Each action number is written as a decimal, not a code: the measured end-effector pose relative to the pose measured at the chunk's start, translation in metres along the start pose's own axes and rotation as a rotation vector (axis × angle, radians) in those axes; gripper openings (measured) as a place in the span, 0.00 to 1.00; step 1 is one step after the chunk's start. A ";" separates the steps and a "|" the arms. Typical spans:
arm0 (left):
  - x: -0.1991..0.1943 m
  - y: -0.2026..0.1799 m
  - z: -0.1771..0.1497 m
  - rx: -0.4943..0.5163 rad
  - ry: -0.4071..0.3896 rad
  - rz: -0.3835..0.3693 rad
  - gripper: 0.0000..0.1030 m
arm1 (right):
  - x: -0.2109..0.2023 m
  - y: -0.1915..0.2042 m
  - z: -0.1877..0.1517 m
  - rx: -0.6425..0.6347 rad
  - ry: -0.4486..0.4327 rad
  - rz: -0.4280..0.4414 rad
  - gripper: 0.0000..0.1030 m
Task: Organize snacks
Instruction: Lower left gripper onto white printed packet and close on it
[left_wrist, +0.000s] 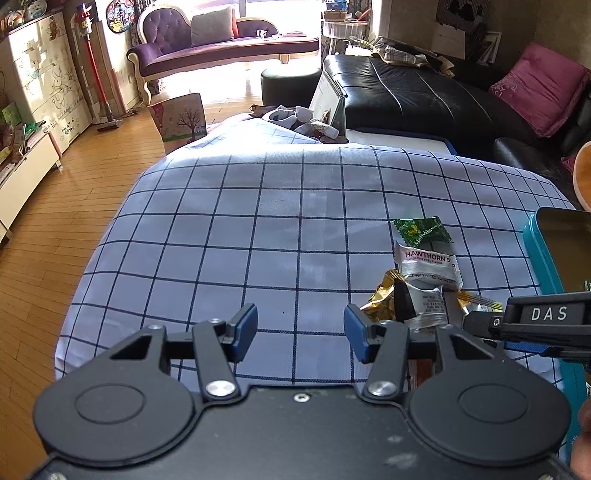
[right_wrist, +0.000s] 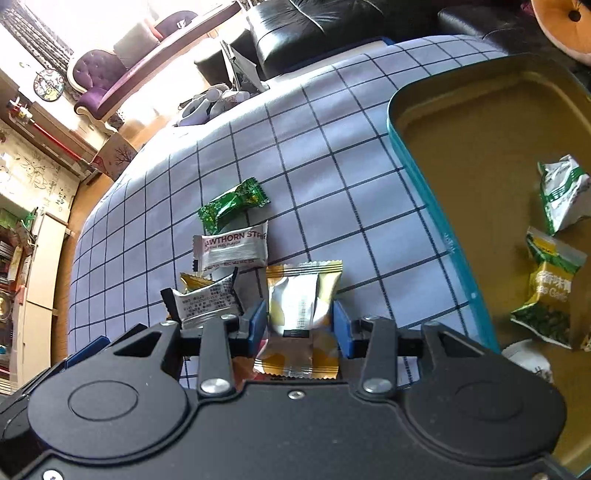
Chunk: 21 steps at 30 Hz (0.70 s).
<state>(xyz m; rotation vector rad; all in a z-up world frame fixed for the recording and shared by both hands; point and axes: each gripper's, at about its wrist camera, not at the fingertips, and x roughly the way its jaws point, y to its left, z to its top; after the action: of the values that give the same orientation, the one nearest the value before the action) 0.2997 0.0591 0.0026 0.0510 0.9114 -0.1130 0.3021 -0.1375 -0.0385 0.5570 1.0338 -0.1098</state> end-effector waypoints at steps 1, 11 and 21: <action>0.000 0.001 0.000 -0.004 -0.003 -0.004 0.52 | 0.003 0.003 0.000 -0.009 0.002 -0.016 0.49; -0.003 0.001 0.000 -0.041 -0.020 -0.056 0.52 | 0.010 0.034 -0.017 -0.226 -0.075 -0.192 0.44; 0.000 -0.027 -0.001 0.011 -0.041 -0.126 0.52 | -0.024 0.018 -0.007 -0.208 -0.198 -0.133 0.42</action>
<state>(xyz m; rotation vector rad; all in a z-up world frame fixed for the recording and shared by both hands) 0.2957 0.0327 0.0025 0.0013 0.8733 -0.2357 0.2902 -0.1222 -0.0144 0.2820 0.8761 -0.1691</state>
